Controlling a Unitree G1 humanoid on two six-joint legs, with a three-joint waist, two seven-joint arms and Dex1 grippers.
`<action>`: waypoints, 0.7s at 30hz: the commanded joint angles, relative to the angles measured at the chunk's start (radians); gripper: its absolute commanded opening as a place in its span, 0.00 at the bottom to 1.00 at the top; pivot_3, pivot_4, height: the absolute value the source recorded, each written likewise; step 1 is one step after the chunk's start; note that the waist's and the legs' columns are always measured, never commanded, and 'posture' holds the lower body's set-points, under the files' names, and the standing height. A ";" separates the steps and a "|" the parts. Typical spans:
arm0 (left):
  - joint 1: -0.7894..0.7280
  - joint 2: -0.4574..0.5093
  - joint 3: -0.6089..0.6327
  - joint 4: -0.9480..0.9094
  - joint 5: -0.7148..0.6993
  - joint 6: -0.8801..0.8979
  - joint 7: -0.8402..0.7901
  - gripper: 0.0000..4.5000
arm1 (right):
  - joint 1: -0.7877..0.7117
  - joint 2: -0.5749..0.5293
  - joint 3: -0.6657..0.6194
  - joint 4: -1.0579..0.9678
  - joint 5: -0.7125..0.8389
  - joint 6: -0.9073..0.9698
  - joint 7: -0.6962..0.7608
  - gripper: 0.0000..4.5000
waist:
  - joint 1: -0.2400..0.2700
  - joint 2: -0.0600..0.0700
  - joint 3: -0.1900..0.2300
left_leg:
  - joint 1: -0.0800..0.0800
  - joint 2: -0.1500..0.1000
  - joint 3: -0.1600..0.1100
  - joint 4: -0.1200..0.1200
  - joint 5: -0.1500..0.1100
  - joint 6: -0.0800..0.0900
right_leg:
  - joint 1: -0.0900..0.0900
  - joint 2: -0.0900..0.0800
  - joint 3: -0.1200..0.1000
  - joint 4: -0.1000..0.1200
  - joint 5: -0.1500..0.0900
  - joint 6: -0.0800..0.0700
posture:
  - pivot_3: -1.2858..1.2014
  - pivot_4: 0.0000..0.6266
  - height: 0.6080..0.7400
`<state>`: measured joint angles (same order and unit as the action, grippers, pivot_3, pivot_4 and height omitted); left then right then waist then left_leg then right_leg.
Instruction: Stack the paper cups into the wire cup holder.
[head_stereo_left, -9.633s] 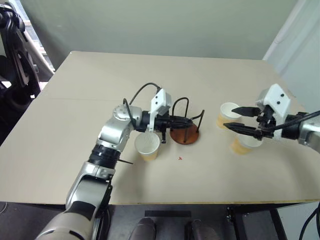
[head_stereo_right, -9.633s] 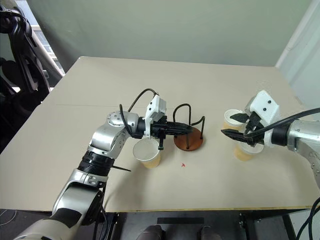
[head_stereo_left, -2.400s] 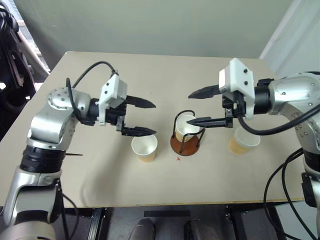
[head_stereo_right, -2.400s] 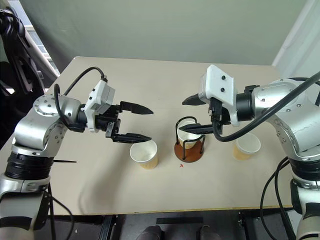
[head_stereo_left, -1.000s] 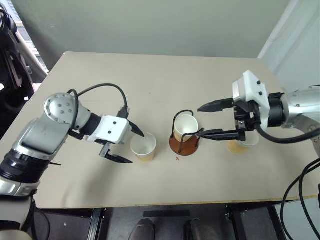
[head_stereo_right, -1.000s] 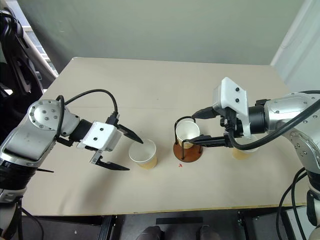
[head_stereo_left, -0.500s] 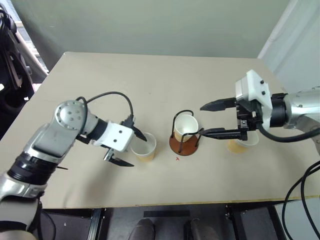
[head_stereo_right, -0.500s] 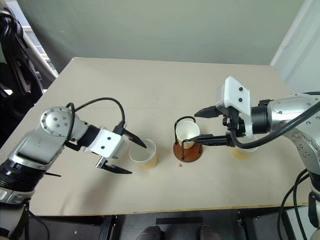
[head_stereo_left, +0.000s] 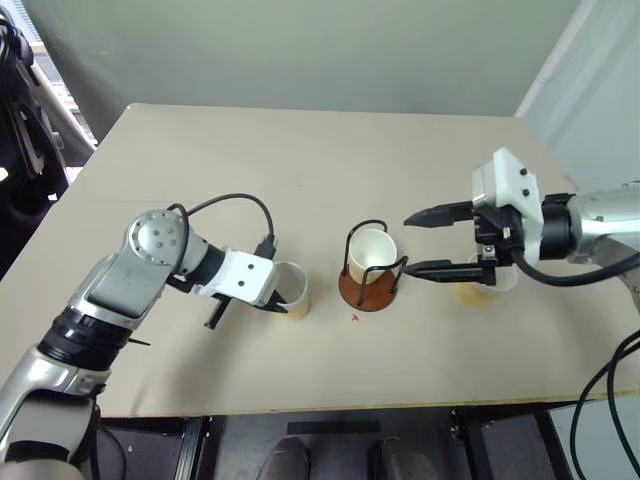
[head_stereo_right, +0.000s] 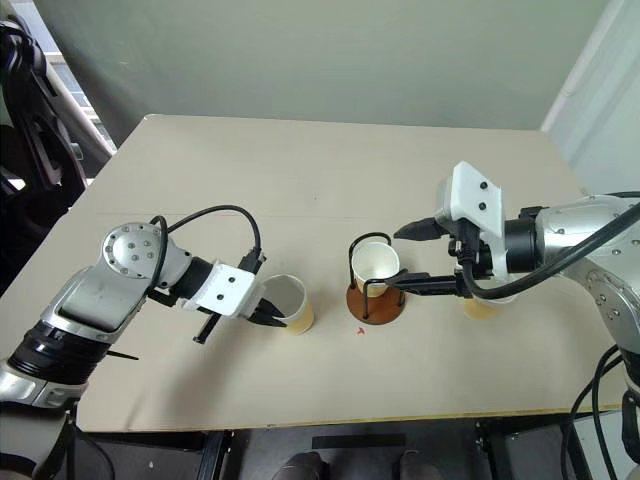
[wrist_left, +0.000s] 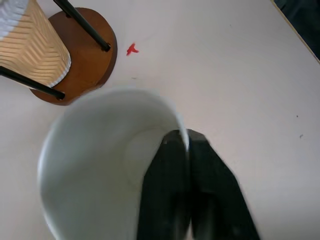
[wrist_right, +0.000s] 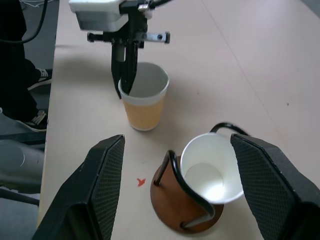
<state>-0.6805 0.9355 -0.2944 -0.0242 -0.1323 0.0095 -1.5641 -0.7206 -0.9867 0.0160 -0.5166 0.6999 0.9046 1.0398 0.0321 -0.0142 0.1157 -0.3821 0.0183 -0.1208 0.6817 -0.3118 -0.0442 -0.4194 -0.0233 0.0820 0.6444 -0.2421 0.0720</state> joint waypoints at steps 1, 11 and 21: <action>-0.035 -0.014 0.043 -0.018 -0.059 0.069 -0.006 0.01 | 0.019 -0.026 -0.043 0.007 -0.009 -0.023 0.007 0.76 | 0.000 0.000 0.000 | 0.000 0.000 0.000 0.000 0.000 0.000 | 0.000 0.000 0.000 0.000 0.000 0.000 | 0.52 0.24 1.00; -0.185 -0.066 0.102 -0.006 -0.186 0.243 0.000 0.01 | 0.067 -0.046 -0.043 0.061 -0.044 -0.058 0.011 0.76 | 0.001 0.000 0.000 | 0.000 0.000 0.000 0.001 0.000 0.000 | 0.000 0.000 0.000 0.000 0.000 0.000 | 0.52 0.24 1.00; -0.363 -0.180 0.109 0.105 -0.211 0.264 0.015 0.01 | 0.076 -0.050 -0.042 0.071 -0.063 -0.072 0.005 0.76 | 0.002 0.000 0.000 | 0.000 0.000 0.001 0.001 0.000 0.000 | 0.001 0.000 0.000 0.000 0.001 0.001 | 0.52 0.24 1.00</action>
<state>-1.0044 0.7629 -0.2108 0.0827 -0.3246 0.2685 -1.5481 -0.6398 -1.0252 0.0117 -0.4378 0.6422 0.8489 1.0469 0.0336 -0.0143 0.1157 -0.3825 0.0182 -0.1203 0.6828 -0.3118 -0.0441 -0.4186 -0.0236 0.0818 0.6446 -0.2414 0.0732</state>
